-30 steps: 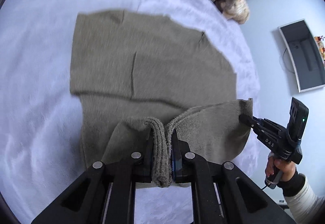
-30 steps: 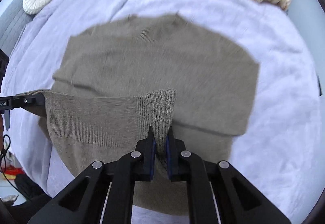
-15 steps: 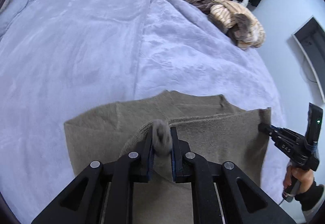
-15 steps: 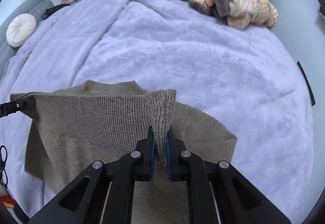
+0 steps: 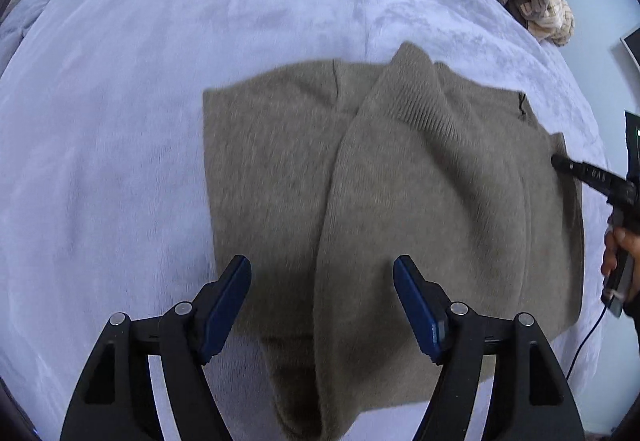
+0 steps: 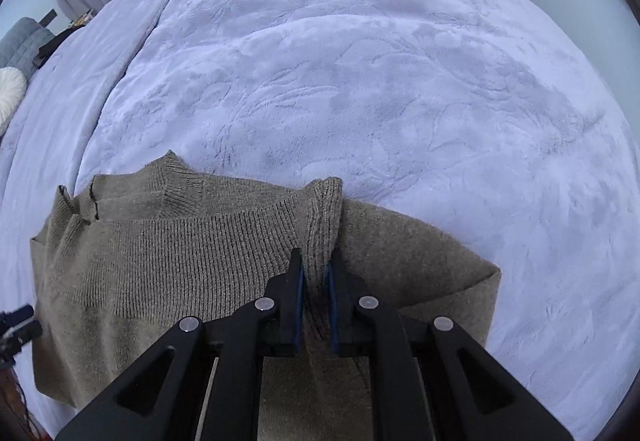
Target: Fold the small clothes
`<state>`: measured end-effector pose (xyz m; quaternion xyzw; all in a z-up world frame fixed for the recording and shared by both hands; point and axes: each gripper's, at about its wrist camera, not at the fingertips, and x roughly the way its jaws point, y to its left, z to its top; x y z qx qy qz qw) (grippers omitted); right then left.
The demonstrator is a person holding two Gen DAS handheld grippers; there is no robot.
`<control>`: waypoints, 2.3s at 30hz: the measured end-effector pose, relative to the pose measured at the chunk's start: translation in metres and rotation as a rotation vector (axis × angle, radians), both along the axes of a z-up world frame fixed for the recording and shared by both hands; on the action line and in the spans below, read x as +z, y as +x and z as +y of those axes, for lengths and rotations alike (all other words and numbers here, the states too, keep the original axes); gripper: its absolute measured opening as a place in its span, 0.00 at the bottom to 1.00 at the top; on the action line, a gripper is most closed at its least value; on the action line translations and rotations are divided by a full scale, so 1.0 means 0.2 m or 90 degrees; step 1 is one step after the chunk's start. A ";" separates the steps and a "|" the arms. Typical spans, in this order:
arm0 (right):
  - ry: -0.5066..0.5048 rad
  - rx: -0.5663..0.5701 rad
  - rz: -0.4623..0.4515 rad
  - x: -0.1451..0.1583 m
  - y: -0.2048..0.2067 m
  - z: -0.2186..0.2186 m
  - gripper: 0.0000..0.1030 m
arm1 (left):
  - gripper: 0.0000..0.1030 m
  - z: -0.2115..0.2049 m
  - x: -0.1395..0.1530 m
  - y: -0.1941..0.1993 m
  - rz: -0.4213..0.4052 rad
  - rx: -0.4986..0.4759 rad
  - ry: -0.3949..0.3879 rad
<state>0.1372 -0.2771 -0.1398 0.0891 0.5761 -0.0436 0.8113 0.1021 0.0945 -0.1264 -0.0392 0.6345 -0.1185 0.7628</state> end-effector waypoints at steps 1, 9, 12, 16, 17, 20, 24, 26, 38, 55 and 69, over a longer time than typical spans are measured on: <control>0.001 -0.002 0.000 0.00 0.00 0.00 0.11 | 0.72 0.01 -0.02 -0.04 0.004 -0.007 -0.002; -0.027 0.010 -0.010 0.05 -0.02 0.04 0.11 | 0.06 0.05 0.10 -0.17 -0.011 -0.043 -0.100; -0.038 0.019 -0.031 0.10 -0.04 0.06 0.11 | 0.06 0.11 0.11 -0.27 -0.015 -0.042 -0.090; -0.047 0.028 -0.007 0.03 0.00 0.07 0.11 | 0.06 0.22 -0.11 -0.34 0.033 0.007 -0.096; -0.053 0.030 0.007 -0.01 0.01 0.07 0.11 | 0.06 0.22 -0.12 -0.35 0.031 0.018 -0.101; -0.076 0.027 0.014 -0.03 0.00 0.06 0.16 | 0.07 0.18 -0.11 -0.34 0.030 0.026 -0.078; -0.098 -0.004 0.015 0.02 -0.05 0.00 0.42 | 0.08 0.15 -0.01 -0.33 0.008 0.016 -0.040; -0.093 -0.052 0.008 0.07 -0.12 -0.08 0.43 | 0.39 0.18 0.06 -0.32 -0.016 0.031 -0.006; 0.203 -0.175 0.031 0.03 -0.79 -0.32 0.46 | 0.74 0.14 0.20 -0.06 -0.104 0.042 0.029; 0.078 -0.066 0.119 -0.14 -0.86 -0.14 0.08 | 0.21 -0.14 -0.02 0.26 -0.093 0.016 0.134; 0.256 -0.204 0.055 0.03 -1.02 -0.16 0.39 | 0.22 0.16 0.22 -0.25 -0.055 0.052 -0.005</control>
